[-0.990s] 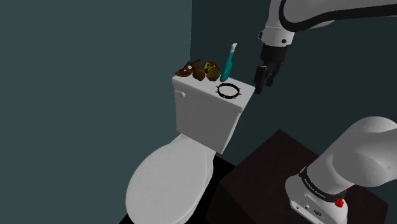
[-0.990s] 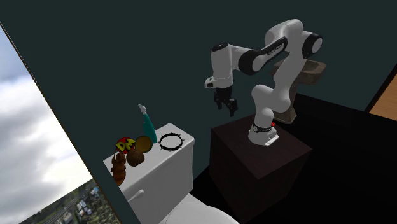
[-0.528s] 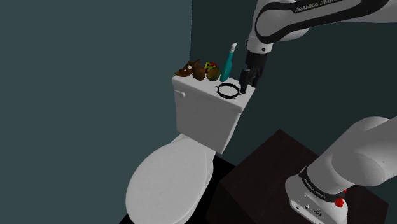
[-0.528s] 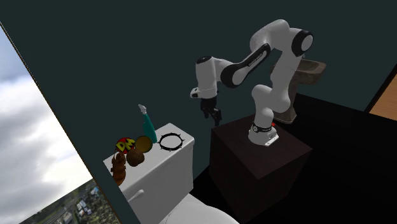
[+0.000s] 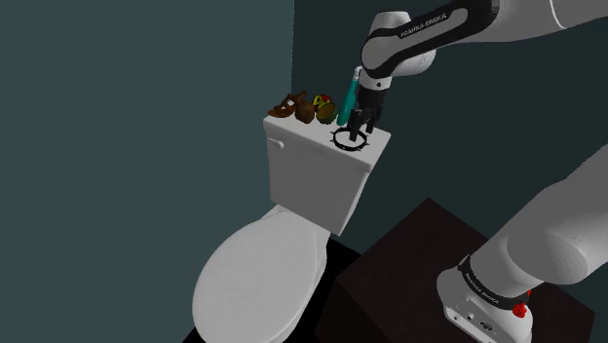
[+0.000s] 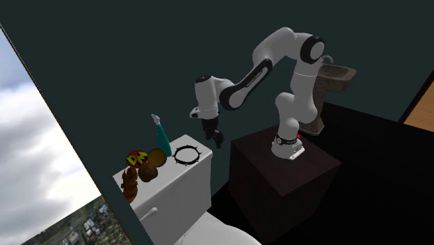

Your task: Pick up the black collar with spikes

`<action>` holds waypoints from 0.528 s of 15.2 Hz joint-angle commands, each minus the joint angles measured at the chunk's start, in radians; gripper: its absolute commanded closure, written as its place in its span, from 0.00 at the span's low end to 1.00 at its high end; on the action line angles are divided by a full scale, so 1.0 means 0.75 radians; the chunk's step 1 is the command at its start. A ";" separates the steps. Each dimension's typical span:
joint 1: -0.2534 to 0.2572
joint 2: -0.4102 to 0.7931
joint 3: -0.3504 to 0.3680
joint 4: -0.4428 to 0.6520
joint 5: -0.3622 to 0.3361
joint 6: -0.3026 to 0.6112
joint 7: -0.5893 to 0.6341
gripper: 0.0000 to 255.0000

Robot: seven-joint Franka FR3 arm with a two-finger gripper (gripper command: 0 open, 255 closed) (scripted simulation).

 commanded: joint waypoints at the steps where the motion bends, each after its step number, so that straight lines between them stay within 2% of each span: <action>1: -0.008 0.104 -0.011 0.064 0.019 0.050 -0.028 0.00; 8: -0.047 0.453 -0.021 0.348 0.096 0.145 -0.107 0.00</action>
